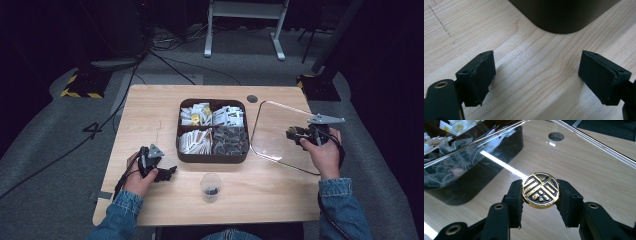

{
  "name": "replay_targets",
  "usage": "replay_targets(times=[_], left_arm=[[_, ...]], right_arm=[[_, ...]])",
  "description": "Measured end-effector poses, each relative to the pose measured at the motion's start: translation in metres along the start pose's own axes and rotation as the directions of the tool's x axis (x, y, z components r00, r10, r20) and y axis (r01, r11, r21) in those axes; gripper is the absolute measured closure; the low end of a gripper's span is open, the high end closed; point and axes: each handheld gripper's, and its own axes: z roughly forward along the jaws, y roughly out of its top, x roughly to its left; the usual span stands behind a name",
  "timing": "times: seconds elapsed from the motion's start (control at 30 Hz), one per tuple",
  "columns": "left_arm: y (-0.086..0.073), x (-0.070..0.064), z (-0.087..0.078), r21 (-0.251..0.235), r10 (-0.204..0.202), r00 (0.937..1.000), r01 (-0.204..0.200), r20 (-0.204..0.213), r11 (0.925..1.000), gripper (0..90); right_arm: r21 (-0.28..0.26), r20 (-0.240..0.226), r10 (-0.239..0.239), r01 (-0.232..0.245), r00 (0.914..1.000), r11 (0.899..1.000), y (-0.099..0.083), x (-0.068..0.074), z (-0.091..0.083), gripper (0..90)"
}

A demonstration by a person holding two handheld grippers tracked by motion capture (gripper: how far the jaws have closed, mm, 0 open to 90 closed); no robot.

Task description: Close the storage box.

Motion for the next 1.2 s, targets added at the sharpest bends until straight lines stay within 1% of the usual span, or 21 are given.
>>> replay_targets(times=[0.17,0.2,0.27,0.3,0.33,0.4,0.43,0.47,0.5,0.53,0.57,0.6,0.73,0.77,0.8,0.83,0.87,0.97,1.03,1.1,1.2], left_arm=[[0.000,0.000,0.000,0.000,-0.002,1.0000,0.002,-0.002,1.0000,14.6],[0.000,0.000,0.000,0.000,-0.006,1.0000,0.006,-0.001,1.0000,14.6],[0.000,0.000,0.000,0.000,0.001,1.0000,-0.001,-0.006,1.0000,14.6],[0.000,0.000,0.000,0.000,-0.002,1.0000,0.002,-0.003,1.0000,14.6],[0.000,-0.001,0.000,0.000,-0.006,1.0000,0.006,-0.002,1.0000,14.6],[0.000,0.000,0.000,-0.001,-0.006,1.0000,0.006,-0.008,1.0000,14.6],[-0.001,0.000,-0.001,-0.003,-0.002,0.9999,0.002,-0.016,1.0000,14.6],[-0.001,-0.001,-0.001,-0.004,-0.016,0.9998,0.015,-0.016,0.9999,14.6],[-0.002,-0.002,-0.002,-0.002,-0.020,0.9995,0.019,-0.026,0.9998,14.6],[-0.002,-0.002,-0.002,-0.002,-0.020,0.9995,0.019,-0.026,0.9998,14.6],[-0.002,-0.002,-0.002,-0.004,-0.018,0.9994,0.018,-0.029,0.9998,14.6],[-0.002,-0.002,-0.002,-0.004,-0.025,0.9993,0.025,-0.026,0.9997,14.6],[-0.002,-0.002,-0.002,-0.003,-0.021,0.9994,0.021,-0.027,0.9998,14.6],[-0.002,-0.002,-0.002,-0.002,-0.021,0.9995,0.021,-0.026,0.9998,14.2],[-0.002,-0.001,-0.001,-0.001,-0.022,0.9995,0.022,-0.023,0.9997,14.2],[-0.001,-0.001,-0.001,0.001,-0.020,0.9996,0.020,-0.022,0.9998,12.5],[-0.001,-0.001,0.000,0.007,-0.023,0.9996,0.023,-0.018,0.9997,11.2],[0.000,-0.001,0.001,0.010,-0.026,0.9994,0.026,-0.025,0.9996,9.5],[0.000,-0.001,0.001,0.011,-0.022,0.9994,0.022,-0.027,0.9997,9.5],[0.000,-0.001,0.000,0.014,-0.023,0.9993,0.024,-0.028,0.9996,9.5],[-0.001,-0.001,0.000,0.004,-0.034,0.9989,0.034,-0.033,0.9994,9.5]], right_arm=[[-0.004,-0.022,-0.007,0.007,0.9997,1.000,0.009,0.005,0.003,58.9],[-0.010,-0.032,-0.011,0.011,0.9994,1.000,0.014,0.007,0.005,58.9],[-0.013,-0.037,-0.009,0.008,0.9993,1.000,0.017,0.008,0.006,58.9],[-0.018,-0.047,-0.017,0.016,0.9988,1.000,0.024,0.011,0.009,58.9],[-0.018,-0.047,-0.017,0.016,0.9988,1.000,0.024,0.011,0.009,58.9],[-0.019,-0.058,-0.022,0.021,0.9981,1.000,0.030,0.013,0.013,58.9],[-0.016,-0.071,-0.029,0.028,0.9971,0.999,0.038,0.016,0.017,58.9],[-0.015,-0.076,-0.032,0.031,0.9966,0.999,0.041,0.017,0.018,58.9],[-0.014,-0.083,-0.035,0.034,0.9959,0.999,0.045,0.019,0.020,58.9],[-0.014,-0.083,-0.035,0.034,0.9959,0.999,0.045,0.019,0.020,58.9],[-0.018,-0.096,-0.044,0.043,0.9944,0.999,0.052,0.023,0.024,58.9],[-0.018,-0.096,-0.044,0.043,0.9944,0.999,0.052,0.023,0.024,58.9],[-0.013,-0.115,-0.065,0.064,0.9912,0.998,0.068,0.033,0.030,58.9],[-0.012,-0.119,-0.073,0.072,0.9903,0.997,0.074,0.038,0.033,58.9],[-0.012,-0.119,-0.073,0.072,0.9903,0.997,0.074,0.038,0.033,58.9],[-0.009,-0.121,-0.081,0.081,0.9893,0.997,0.080,0.042,0.035,58.9],[-0.009,-0.121,-0.081,0.081,0.9893,0.997,0.080,0.042,0.035,58.9],[-0.014,-0.131,-0.096,0.095,0.9867,0.995,0.088,0.049,0.040,58.9],[-0.009,-0.144,-0.101,0.101,0.9844,0.995,0.094,0.057,0.047,58.9],[-0.008,-0.144,-0.106,0.106,0.9838,0.994,0.096,0.059,0.049,58.9],[-0.007,-0.149,-0.115,0.115,0.9822,0.993,0.100,0.065,0.055,58.9]])
